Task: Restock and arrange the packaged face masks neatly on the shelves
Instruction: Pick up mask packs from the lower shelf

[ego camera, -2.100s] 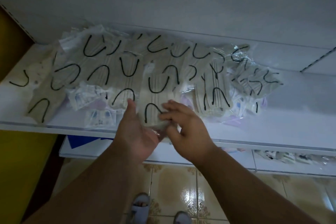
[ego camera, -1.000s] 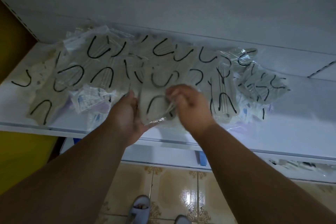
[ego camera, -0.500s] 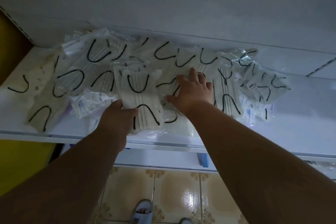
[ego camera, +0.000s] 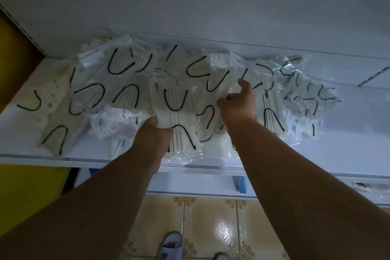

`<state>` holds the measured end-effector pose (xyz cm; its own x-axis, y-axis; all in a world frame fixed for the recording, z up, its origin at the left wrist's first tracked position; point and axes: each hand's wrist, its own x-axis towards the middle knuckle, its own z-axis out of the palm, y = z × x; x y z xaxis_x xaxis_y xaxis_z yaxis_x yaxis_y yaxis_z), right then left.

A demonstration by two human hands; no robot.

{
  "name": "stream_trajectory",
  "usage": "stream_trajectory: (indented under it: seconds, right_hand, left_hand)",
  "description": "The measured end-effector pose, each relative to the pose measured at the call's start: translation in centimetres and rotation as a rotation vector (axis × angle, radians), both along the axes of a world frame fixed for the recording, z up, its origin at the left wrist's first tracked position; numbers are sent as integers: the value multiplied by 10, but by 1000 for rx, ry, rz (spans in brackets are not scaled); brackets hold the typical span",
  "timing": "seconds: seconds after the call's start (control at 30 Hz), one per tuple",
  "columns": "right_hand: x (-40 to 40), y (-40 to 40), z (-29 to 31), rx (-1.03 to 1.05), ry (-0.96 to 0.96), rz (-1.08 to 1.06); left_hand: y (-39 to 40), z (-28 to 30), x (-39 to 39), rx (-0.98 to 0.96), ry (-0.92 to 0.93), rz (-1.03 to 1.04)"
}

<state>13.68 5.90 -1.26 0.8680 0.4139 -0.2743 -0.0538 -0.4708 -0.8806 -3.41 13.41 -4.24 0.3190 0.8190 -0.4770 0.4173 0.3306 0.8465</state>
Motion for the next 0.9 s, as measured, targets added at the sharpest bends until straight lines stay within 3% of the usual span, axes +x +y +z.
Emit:
stream_trajectory:
  seconds: [0.13,0.17,0.23,0.3,0.43,0.6,0.67,0.73,0.8,0.9]
  right_hand:
    - [19,-8,9,403,534,-236]
    - [21,-12,12,532,712,-272]
    - [14,-15,15,600,844,-237]
    - [-3,-9,14,434,714,-65]
    - [-33,2,5,-146,14,230]
    - [-17,-13,-2,-317,-516,20]
    - [-4,-18,-13,-499,-560,68]
    - [3,-21,-21,-652,-465,148]
    - [8,-23,-28,-638,-411,160]
    - [7,-26,-30,-532,-515,96]
  left_hand:
    - [9,4,-9,36,35,86]
    - [10,7,-12,4,21,100]
    - [13,11,-15,-132,-20,112]
    - [10,19,-13,-239,-153,110]
    - [5,16,-7,-318,-143,-1]
    - [6,4,-7,-62,-57,-48]
    - [7,1,-8,-81,-89,-28]
    - [6,1,-8,-93,-108,-23]
    - [3,-1,-7,-117,-124,-30]
    - [-1,-1,-6,-174,-137,-51]
